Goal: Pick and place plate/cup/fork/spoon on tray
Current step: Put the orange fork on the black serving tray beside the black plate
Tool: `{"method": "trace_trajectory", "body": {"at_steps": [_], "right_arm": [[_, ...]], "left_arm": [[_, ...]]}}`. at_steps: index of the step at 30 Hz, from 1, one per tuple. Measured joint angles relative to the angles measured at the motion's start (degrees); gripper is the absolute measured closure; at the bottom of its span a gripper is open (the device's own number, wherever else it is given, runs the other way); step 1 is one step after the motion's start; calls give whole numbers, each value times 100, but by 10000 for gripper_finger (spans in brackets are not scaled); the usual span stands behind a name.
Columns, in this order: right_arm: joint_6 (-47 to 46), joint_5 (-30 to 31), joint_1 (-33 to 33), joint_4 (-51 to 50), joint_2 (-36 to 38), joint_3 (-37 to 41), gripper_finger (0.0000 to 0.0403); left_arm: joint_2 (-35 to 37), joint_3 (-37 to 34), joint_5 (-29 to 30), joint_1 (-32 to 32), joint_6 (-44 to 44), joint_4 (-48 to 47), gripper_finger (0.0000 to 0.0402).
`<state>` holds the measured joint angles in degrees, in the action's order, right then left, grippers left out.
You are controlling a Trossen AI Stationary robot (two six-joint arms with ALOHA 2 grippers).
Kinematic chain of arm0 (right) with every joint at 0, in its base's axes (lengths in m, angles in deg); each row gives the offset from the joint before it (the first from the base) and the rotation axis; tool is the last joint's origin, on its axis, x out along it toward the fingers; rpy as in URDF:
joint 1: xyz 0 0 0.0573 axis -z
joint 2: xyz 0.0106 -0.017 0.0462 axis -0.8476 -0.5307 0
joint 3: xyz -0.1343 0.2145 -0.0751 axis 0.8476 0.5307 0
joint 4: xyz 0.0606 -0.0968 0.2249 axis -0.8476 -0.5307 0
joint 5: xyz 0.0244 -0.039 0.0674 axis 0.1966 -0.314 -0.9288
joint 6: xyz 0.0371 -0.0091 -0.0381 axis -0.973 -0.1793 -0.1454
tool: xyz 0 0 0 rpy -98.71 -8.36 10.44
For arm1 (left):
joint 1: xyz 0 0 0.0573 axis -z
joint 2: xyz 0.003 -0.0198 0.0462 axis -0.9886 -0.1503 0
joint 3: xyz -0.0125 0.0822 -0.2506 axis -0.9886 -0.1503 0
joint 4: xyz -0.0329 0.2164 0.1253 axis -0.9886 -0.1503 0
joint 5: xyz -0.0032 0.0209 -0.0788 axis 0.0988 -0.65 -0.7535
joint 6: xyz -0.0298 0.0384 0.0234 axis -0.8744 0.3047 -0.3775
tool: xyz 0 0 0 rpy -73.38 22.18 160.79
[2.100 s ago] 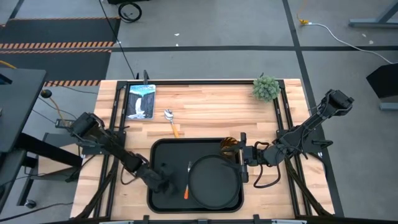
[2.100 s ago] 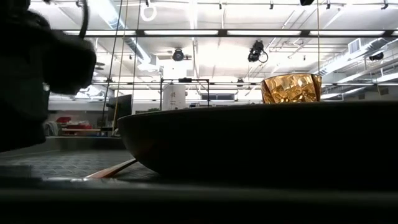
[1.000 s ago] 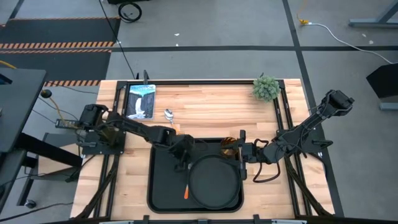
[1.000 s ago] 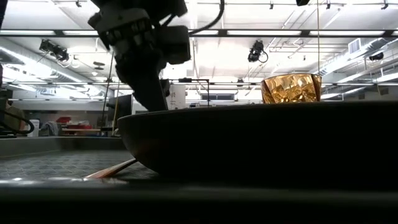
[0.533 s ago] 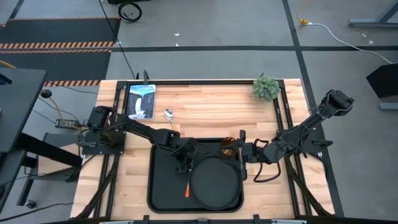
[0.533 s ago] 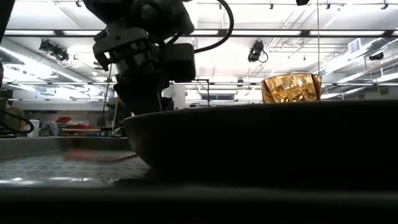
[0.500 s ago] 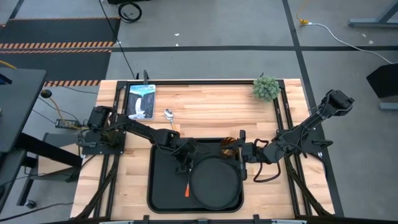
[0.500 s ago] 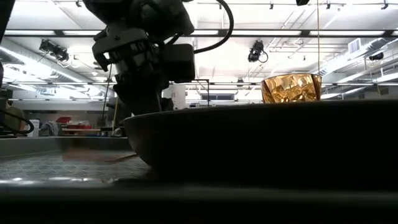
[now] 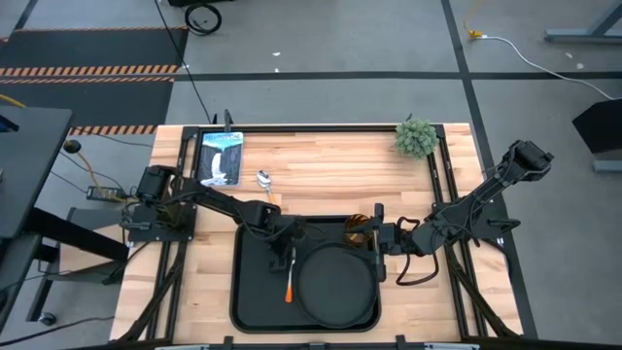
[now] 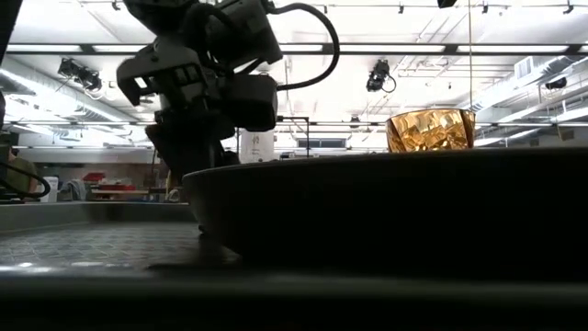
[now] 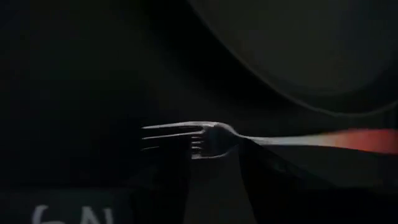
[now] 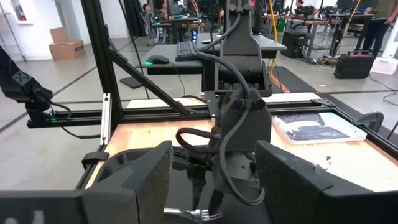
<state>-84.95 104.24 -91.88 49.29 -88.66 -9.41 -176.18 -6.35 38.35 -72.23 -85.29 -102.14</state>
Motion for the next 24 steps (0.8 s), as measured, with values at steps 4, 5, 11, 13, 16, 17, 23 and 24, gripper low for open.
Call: {"method": "trace_trajectory", "body": {"at_steps": [4, 5, 11, 13, 16, 17, 23, 24], "right_arm": [[9, 2, 4, 2, 0, 0, 167], [9, 2, 4, 1, 0, 0, 167], [7, 2, 5, 4, 0, -1, 167], [7, 3, 6, 10, 0, -2, 167], [7, 4, 12, 30, 0, -2, 167], [-2, 4, 16, 37, 0, -2, 167], [-9, 4, 19, 46, 0, -2, 167], [-9, 4, 19, 48, 0, -2, 167]], "left_arm": [[63, 2, -56, 53, -10, -96, 260], [94, 2, -45, 65, -9, -101, 260], [303, 7, 112, 108, -4, -215, 260], [335, 10, 331, 150, 79, -166, 260], [343, 9, 869, 227, 184, -214, 260], [335, 9, 1032, 246, 192, -207, 260], [326, 9, 1251, 255, 201, -137, 260], [323, 9, 1253, 256, 203, -115, 260]]}}
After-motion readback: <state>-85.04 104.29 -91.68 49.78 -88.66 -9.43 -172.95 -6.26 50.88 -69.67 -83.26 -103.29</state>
